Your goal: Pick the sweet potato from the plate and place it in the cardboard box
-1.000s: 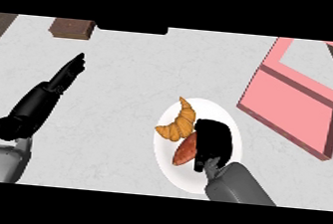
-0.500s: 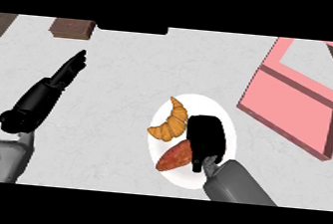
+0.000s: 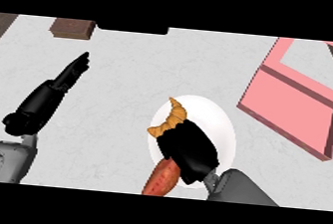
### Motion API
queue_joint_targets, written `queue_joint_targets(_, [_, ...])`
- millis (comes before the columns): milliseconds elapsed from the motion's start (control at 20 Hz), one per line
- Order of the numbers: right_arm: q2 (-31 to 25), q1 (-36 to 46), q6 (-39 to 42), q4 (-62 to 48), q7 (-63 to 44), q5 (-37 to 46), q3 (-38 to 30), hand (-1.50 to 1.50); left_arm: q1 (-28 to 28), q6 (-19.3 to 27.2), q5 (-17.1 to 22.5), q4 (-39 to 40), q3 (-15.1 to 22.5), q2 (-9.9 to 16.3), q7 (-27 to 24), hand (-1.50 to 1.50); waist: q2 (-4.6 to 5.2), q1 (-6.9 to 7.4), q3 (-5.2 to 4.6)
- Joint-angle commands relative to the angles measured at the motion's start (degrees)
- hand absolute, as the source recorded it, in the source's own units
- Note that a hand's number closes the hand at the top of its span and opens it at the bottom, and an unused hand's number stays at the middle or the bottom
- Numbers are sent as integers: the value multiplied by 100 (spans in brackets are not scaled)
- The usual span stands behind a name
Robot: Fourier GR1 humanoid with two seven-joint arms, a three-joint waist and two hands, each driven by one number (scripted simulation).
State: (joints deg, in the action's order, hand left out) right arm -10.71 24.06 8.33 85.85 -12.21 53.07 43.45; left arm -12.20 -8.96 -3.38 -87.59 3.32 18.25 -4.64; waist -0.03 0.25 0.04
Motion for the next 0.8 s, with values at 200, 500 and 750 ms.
queue_joint_targets(200, [-336,482,381,1705,171,228,-443,150,-47,28,-117,17,-15,-104,1,0,-20,-57,-6])
queue_joint_targets(500, [-102,-179,223,2896,-963,32,-1355,150,187,44,-90,-82,-152,-68,-10,0,-29,-93,-5])
queue_joint_targets(750, [-138,160,261,2693,-1338,-382,-2807,150,-60,-108,-16,-236,-156,-25,239,0,-4,-44,-1])
